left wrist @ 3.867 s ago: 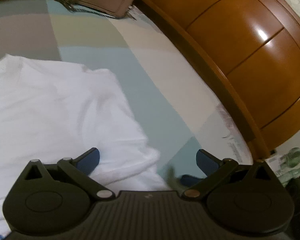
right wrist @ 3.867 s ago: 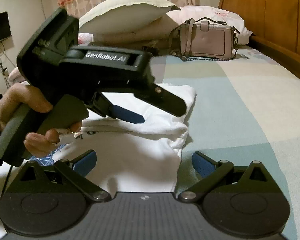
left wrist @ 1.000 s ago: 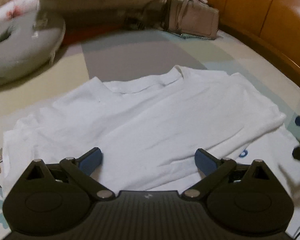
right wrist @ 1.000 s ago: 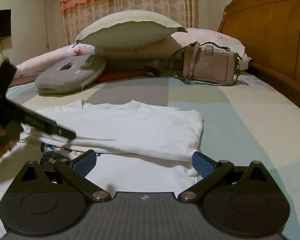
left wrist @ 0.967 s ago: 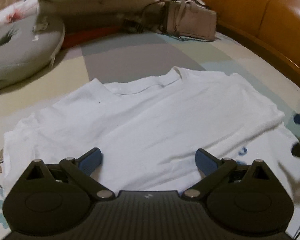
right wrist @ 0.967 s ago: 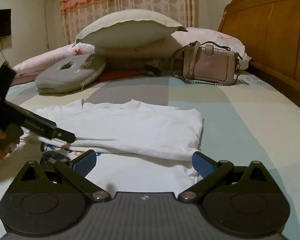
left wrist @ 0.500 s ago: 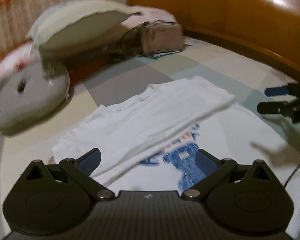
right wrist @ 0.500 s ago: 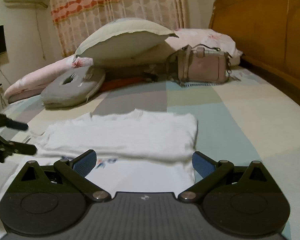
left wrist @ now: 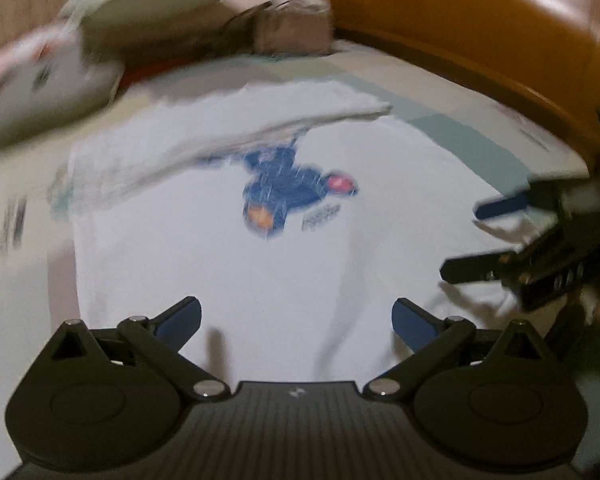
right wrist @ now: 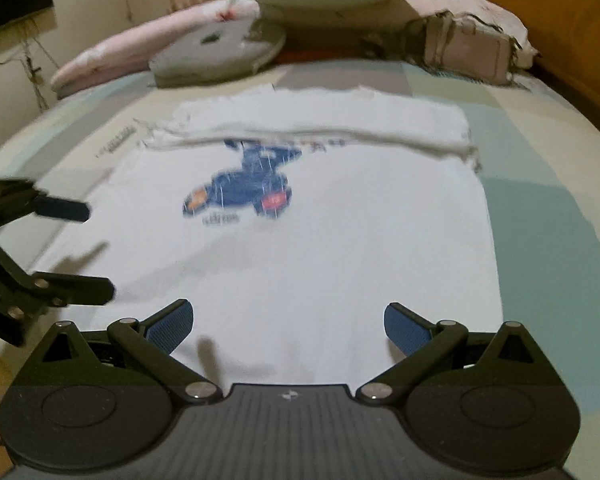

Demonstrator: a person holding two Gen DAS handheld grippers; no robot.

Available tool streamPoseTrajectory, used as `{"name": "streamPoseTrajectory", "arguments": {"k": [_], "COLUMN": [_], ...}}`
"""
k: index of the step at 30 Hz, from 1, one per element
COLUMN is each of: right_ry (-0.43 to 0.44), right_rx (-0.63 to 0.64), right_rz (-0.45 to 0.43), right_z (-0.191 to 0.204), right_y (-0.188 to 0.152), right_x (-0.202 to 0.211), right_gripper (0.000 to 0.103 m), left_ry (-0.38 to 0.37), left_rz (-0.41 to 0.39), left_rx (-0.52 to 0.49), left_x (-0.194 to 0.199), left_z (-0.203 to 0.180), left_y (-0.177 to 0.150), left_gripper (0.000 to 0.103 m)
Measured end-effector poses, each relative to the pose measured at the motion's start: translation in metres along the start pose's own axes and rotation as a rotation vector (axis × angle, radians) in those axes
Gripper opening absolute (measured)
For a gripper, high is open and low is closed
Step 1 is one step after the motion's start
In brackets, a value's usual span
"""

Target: Fold clothes

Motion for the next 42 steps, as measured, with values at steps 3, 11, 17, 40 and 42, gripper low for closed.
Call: {"name": "streamPoseTrajectory", "arguments": {"k": [3, 11, 17, 40, 42], "right_ry": [-0.062, -0.132, -0.149, -0.137, -0.133], "right_rx": [-0.019, -0.008, -0.039, -0.058, -0.038], "right_rz": [0.011, -0.022, -0.028, -0.046, -0.052], "right_z": [0.001, 0.009, 0.011, 0.037, 0.038], "right_y": [-0.019, -0.037, -0.042, -0.044, -0.046], "right_x": [0.000, 0.008, 0.014, 0.008, 0.009], "right_gripper": [0.103, 0.103, 0.103, 0.103, 0.103], "left_ry": [0.012, 0.058, 0.049, 0.101, 0.108], "left_rz": [0.050, 0.044, 0.053, 0.034, 0.036], "left_rx": [0.075, 0.030, 0.037, 0.080, 0.066], "left_x": [-0.002, 0.023, 0.036, 0.039, 0.041], "left_z": [0.007, 0.002, 0.002, -0.012, -0.014], "left_y": [-0.022, -0.055, -0.065, -0.073, -0.076], "left_gripper": [0.101, 0.102, 0.102, 0.102, 0.102]}}
Point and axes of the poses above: each gripper's, at about its wrist camera, not at the fingertips, and x roughly against the way its jaws point, z to its left, y to its top, the point moved 3 cm from there along -x, roughly the way its jaws point, and after that the axes turned 9 degrees about y, right-handed, at the moved point
